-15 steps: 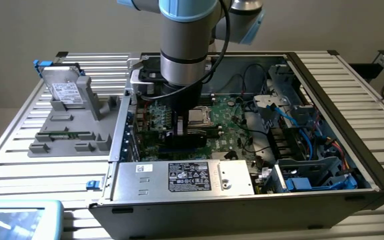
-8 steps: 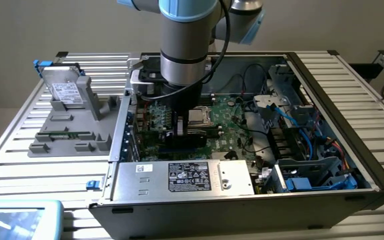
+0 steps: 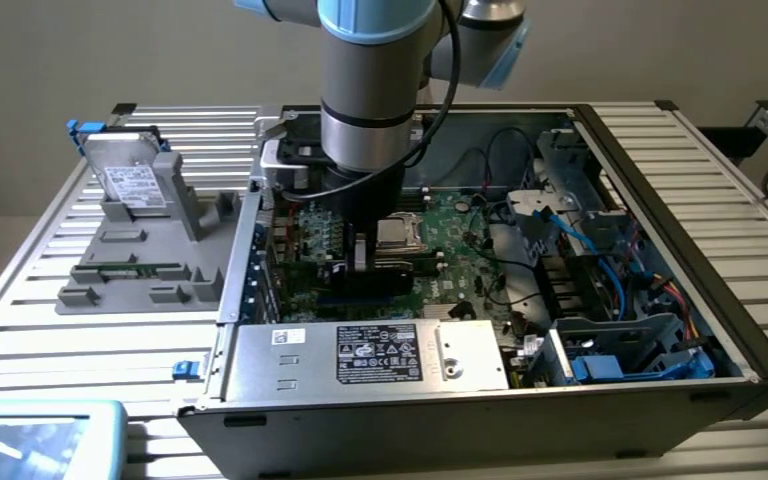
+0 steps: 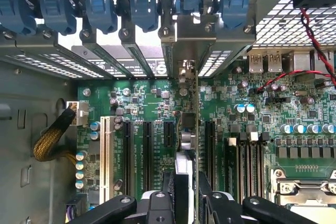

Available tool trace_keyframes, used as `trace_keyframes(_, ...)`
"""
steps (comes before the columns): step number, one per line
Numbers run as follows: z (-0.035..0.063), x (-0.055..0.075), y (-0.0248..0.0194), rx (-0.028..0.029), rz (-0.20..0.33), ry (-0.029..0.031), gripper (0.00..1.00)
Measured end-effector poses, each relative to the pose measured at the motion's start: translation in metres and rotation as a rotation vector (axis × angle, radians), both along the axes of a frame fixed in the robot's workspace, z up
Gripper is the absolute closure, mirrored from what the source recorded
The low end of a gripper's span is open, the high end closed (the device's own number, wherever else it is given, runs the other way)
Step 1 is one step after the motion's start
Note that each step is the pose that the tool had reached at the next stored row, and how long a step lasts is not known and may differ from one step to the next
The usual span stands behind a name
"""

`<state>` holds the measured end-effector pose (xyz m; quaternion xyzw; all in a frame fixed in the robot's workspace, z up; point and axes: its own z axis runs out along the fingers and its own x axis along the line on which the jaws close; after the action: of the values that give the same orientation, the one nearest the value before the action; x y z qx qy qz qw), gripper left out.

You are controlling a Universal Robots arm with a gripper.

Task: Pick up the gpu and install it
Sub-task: 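Insert the gpu into the slot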

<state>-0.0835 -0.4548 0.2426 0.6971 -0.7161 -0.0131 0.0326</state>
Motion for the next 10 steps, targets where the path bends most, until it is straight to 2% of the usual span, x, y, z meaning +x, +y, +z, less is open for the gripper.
trace_keyframes(10,0.0,0.0,-0.0007,0.0005,0.0,0.0,0.72)
